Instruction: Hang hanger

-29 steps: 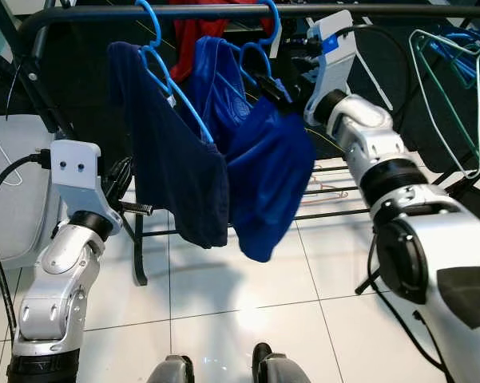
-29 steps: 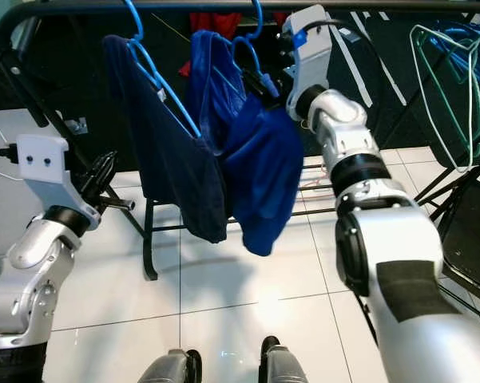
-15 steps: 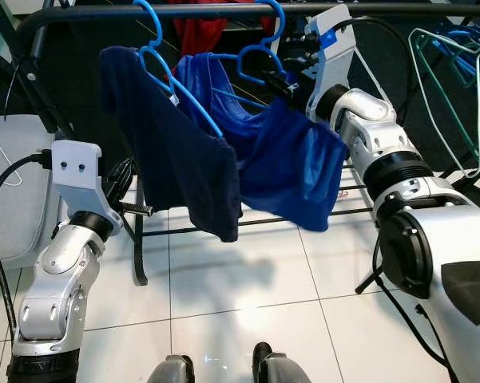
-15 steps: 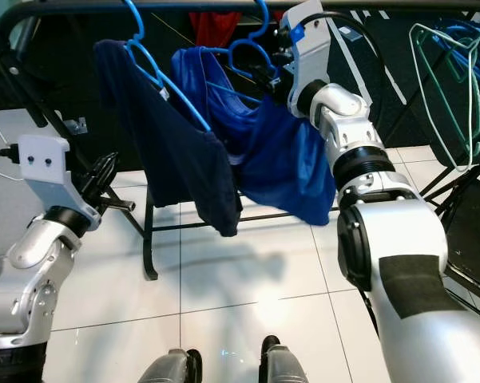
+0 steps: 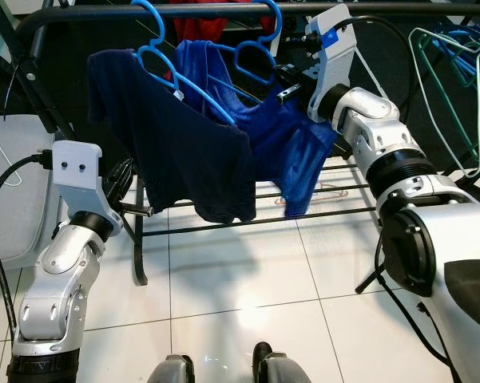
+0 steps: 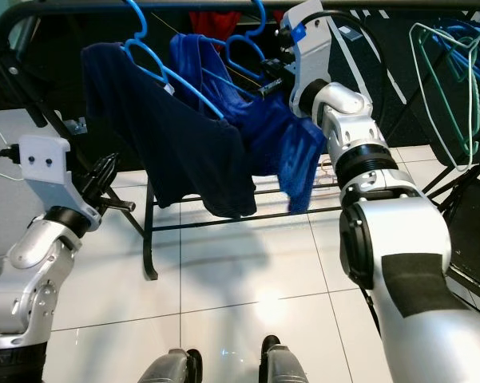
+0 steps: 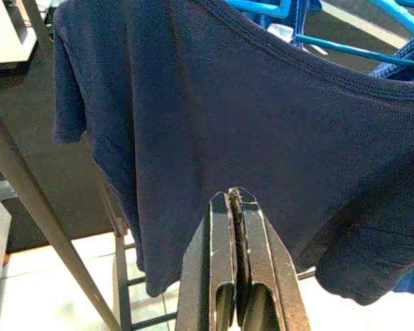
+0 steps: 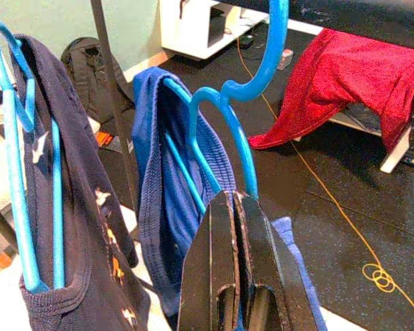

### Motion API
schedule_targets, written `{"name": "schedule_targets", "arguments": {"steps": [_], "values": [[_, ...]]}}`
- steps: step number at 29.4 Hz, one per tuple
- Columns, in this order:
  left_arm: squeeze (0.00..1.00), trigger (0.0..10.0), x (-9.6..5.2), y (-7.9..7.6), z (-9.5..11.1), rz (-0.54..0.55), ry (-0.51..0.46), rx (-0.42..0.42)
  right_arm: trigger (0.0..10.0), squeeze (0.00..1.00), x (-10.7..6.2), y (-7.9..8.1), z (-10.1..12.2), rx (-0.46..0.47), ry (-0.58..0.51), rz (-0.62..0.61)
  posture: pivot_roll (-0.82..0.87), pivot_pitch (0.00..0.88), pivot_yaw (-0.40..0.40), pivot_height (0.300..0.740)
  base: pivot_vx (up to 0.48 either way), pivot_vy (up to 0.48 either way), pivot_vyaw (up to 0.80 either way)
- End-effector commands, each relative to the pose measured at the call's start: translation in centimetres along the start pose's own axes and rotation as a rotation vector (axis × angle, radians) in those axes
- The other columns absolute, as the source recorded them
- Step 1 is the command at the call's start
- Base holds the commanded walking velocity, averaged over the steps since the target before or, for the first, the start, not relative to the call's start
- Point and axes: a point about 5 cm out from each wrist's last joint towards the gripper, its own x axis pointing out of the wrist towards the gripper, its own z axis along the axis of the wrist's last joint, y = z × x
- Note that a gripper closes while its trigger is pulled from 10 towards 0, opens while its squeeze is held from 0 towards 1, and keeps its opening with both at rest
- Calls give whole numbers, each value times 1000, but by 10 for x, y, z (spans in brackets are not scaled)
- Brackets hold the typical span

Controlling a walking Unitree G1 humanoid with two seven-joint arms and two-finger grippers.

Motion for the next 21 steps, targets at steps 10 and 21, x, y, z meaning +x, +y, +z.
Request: {"name": "schedule_targets", "arguments": {"steps": [10,21], "values": [[0,10000,2,3,-4,3,24,17,0,0,-6,-15,16,-51,-75,-82,33,291,-10,740,0,0,0],[0,10000,6,-5,-8,-23,21,-4,0,0,-10,-14,11,-93,-109,-63,21,267,4,740,0,0,0]]}}
